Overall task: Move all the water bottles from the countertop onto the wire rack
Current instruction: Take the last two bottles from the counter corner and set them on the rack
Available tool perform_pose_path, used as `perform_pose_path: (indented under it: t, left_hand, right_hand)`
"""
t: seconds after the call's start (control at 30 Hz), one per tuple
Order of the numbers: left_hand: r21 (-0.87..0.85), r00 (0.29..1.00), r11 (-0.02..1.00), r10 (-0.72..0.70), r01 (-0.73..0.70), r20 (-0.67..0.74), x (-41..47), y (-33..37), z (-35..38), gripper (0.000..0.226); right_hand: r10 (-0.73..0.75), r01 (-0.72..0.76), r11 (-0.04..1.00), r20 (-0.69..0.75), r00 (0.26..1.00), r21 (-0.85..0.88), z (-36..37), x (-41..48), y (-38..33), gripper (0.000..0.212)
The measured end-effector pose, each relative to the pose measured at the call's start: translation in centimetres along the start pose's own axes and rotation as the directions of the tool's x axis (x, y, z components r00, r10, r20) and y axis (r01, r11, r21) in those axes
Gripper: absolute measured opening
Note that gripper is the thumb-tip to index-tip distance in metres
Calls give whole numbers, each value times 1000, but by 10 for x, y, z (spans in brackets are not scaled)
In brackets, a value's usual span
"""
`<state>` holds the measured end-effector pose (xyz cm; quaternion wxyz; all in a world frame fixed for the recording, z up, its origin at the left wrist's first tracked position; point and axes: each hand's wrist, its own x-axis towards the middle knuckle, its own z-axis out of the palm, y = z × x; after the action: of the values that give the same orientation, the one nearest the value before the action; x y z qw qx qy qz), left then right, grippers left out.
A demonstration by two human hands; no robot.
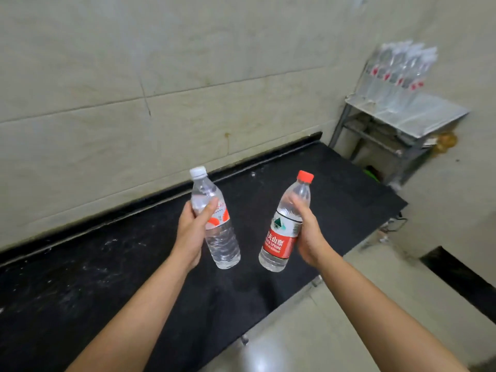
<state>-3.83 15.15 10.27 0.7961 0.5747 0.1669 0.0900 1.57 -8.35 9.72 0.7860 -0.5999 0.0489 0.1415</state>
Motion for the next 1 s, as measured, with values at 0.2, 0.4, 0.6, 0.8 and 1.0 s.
perform_pose_path:
  t: [0.2, 0.4, 0.6, 0.8, 1.0]
  left_hand:
    - [-94, 973, 995, -9, 31, 233, -11, 6, 123, 45]
    - [-44, 939, 995, -65, 85, 338, -39, -35, 262, 42]
    - [70, 886, 996, -88, 63, 455, -70, -74, 397, 58]
    - [146, 873, 988, -116, 52, 473, -63, -105, 484, 71]
    - [188, 876, 982, -109, 21, 470, -8, -139, 577, 50]
  right_hand:
    - [-126, 129, 992, -107, 986, 16, -97, -29, -61, 76]
    - [-141, 158, 986, -240, 960, 49, -229, -58, -98, 58]
    - [-232, 243, 970, -395, 889, -22, -369, -71, -137, 32]
    - [-259, 326, 944, -484, 836, 58, -457, -53, -158, 62]
    - [-272, 304, 952, -549, 790, -35, -528, 7, -182, 41]
